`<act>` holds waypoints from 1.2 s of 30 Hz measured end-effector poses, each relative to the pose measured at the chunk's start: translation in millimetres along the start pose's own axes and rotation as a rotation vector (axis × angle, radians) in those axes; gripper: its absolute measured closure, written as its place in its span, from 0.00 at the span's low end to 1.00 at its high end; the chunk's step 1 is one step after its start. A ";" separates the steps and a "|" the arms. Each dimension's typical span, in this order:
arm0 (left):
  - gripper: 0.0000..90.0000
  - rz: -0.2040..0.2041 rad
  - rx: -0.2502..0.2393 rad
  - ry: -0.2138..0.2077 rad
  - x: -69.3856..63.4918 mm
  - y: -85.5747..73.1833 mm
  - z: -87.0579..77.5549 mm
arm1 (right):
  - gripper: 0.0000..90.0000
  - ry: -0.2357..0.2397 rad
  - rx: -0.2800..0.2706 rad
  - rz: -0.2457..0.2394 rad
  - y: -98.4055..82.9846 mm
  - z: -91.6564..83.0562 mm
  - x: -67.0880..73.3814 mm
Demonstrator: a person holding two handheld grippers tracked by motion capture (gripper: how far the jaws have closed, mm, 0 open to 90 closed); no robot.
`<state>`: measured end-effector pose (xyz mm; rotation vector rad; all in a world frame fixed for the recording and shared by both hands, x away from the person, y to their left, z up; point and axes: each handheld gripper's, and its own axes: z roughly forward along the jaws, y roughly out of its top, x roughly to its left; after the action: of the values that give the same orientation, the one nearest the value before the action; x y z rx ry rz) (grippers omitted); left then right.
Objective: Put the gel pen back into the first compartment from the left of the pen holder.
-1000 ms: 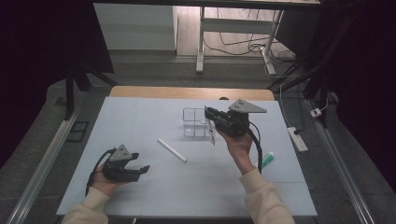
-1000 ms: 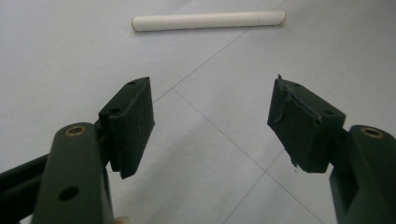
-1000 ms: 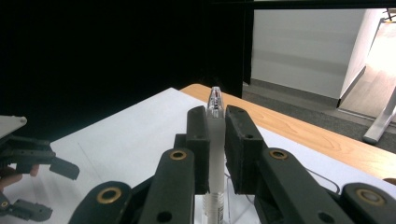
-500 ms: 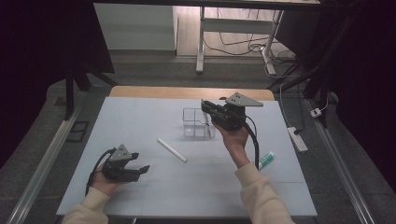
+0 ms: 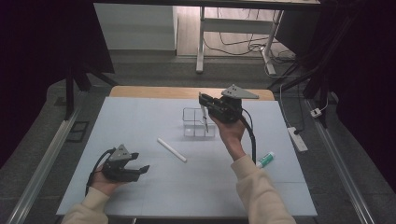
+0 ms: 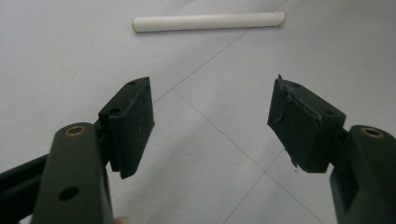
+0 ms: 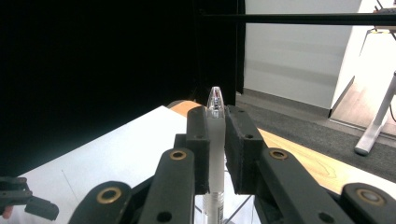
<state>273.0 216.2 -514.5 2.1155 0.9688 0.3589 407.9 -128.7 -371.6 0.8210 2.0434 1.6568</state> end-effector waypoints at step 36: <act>0.34 -0.002 -0.002 -0.005 1.4 -0.5 0.2 | 0.89 -0.024 0.015 -0.028 8.6 49.0 -3.8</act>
<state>273.8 217.3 -515.2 2.1129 0.9671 0.3536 443.1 -93.4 -374.8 0.8092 2.0444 1.6105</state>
